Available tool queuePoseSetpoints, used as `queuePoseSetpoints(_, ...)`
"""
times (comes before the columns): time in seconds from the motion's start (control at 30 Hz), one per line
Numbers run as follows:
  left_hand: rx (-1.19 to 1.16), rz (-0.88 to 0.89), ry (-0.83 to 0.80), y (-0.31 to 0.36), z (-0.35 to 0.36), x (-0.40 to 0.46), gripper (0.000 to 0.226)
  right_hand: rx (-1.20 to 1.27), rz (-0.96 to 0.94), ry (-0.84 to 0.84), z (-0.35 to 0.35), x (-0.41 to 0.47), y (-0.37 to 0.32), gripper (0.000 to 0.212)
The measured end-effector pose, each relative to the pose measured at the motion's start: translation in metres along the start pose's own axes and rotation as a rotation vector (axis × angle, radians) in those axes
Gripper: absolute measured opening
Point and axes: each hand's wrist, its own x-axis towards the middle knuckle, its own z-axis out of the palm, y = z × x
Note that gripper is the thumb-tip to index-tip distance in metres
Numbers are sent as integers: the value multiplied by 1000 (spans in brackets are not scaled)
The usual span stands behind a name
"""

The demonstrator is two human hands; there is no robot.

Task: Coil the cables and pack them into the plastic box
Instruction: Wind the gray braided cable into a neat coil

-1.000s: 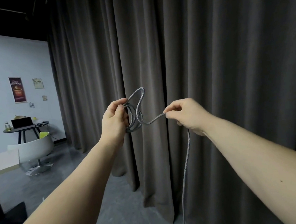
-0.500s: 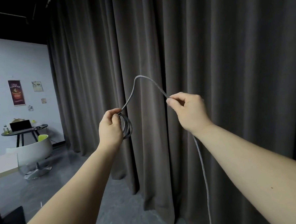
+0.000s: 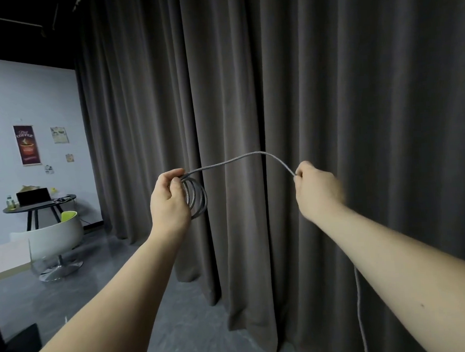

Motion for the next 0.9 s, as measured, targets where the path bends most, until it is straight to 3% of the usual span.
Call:
queuePoseSetpoints(0.1, -22, -16, 14, 1, 2, -1, 21, -197, -141, -37, 1, -10, -10, 8)
queuePoseSetpoints(0.2, 5, -31, 20, 2, 3, -2, 22, -386, -299, -132, -9, -22, -20, 22)
queuePoseSetpoints(0.3, 24, -46, 0, -1, 7, -3, 24, -604, -630, -329, -12, -41, -31, 31)
queuePoseSetpoints(0.4, 9, -38, -82, -2, 15, -8, 19, -507, -979, -435, -17, -53, -41, 24)
queuePoseSetpoints(0.47, -20, -40, -162, 0, 20, -14, 16, -293, -1068, -421, -27, -52, -49, 21)
queuePoseSetpoints(0.6, -246, -155, -324, 9, 29, -28, 20, 324, -830, -404, -35, -29, -47, 14)
queuePoseSetpoints(0.9, -397, -291, -429, 19, 56, -47, 18, 864, -448, -269, -9, 0, -18, 8)
